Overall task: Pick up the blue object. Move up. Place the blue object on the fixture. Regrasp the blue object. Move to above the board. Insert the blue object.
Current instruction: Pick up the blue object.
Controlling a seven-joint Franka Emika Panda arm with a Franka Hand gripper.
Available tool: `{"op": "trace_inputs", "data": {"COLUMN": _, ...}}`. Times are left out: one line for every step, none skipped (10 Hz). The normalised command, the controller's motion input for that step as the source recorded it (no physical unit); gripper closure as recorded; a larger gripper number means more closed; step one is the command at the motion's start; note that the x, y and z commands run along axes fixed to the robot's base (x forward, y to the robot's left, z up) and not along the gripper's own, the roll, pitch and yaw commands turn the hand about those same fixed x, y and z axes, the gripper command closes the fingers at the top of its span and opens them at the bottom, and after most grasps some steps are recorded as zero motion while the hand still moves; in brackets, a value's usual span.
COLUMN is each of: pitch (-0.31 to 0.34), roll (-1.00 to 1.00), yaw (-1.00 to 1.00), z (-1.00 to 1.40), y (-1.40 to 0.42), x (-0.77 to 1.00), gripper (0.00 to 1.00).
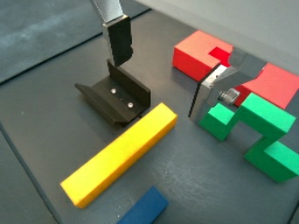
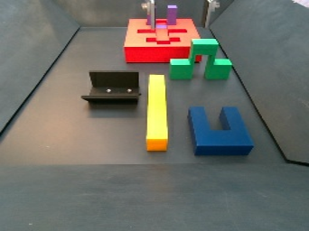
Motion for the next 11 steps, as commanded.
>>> {"op": "trace_inputs", "data": {"pitch": 0.000, "roll": 0.33, "yaw": 0.00, "z": -0.25, "y": 0.02, "x": 0.00, "gripper": 0.00}}
{"op": "trace_inputs", "data": {"pitch": -0.041, "roll": 0.25, "yaw": -0.18, "z": -0.47, "y": 0.40, "x": -0.34, "gripper": 0.00}}
{"op": "trace_inputs", "data": {"pitch": -0.013, "roll": 0.15, "yaw": -0.20, "z": -0.57, "y": 0.38, "x": -0.32, "gripper": 0.00}}
{"op": "trace_inputs", "data": {"pitch": -0.009, "roll": 0.10, "yaw": -0.20, "z": -0.70, "y": 0.40, "x": -0.33, "gripper": 0.00}}
{"op": "trace_inputs", "data": {"pitch": -0.020, "roll": 0.02, "yaw": -0.17, "z": -0.70, "y": 0.38, "x": -0.30, "gripper": 0.00}}
{"op": "trace_inputs", "data": {"pitch": -0.046, "roll": 0.03, "yaw": -0.05, "z": -0.68, "y": 0.27, "x": -0.15, "gripper": 0.00}}
{"op": "trace_inputs", "data": {"pitch": 0.000, "roll": 0.10, "yaw": 0.00, "z": -0.56, "y": 0.24, "x": 0.09, "gripper": 0.00}}
{"op": "trace_inputs", "data": {"pitch": 0.000, "roll": 0.10, "yaw": 0.04, "z": -0.56, "y": 0.18, "x": 0.19, "gripper": 0.00}}
{"op": "trace_inputs", "data": {"pitch": 0.000, "roll": 0.03, "yaw": 0.00, "z": -0.55, "y": 0.17, "x": 0.12, "gripper": 0.00}}
{"op": "trace_inputs", "data": {"pitch": 0.000, "roll": 0.01, "yaw": 0.00, "z": -0.38, "y": 0.17, "x": 0.00, "gripper": 0.00}}
{"op": "trace_inputs", "data": {"pitch": 0.000, "roll": 0.05, "yaw": 0.00, "z": -0.32, "y": 0.21, "x": -0.11, "gripper": 0.00}}
